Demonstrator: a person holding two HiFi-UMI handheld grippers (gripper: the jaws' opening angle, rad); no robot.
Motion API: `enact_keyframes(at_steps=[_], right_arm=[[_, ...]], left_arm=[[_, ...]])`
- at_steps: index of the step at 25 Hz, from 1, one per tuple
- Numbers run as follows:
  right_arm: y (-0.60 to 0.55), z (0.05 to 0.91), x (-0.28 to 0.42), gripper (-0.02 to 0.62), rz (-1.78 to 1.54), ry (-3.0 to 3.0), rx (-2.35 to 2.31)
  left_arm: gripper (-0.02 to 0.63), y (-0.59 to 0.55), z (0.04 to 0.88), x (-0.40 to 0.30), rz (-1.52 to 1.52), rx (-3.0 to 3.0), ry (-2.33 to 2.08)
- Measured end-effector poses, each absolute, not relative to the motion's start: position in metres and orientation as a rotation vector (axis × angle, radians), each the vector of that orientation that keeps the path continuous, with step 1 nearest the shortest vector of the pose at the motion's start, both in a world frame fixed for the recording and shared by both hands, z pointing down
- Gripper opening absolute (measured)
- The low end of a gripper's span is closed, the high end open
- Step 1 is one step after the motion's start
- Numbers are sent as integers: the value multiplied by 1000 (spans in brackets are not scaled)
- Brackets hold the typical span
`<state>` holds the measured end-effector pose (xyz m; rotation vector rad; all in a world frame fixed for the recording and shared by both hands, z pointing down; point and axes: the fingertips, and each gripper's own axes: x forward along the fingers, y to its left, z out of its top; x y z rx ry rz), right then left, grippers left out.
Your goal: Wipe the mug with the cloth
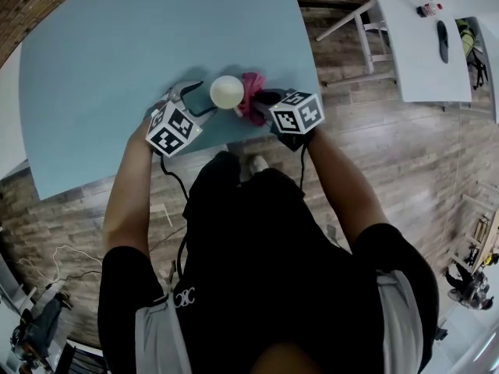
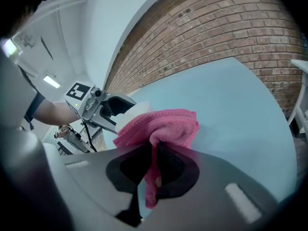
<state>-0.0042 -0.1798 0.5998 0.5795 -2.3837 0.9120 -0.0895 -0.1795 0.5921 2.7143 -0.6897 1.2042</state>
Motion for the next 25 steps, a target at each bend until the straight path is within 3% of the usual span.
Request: enact_keyframes(at_steps=[6, 12, 25], right_arm=[[-188, 601, -9, 37, 888, -2346, 581], [-198, 600, -12, 37, 848, -2322, 574], [-197, 599, -13, 37, 830, -2316, 549]], left_arm=[[373, -187, 600, -83, 1330, 2820, -330], [373, -181, 600, -65, 1376, 2900, -81], [364, -178, 599, -67, 1178, 2852, -335]])
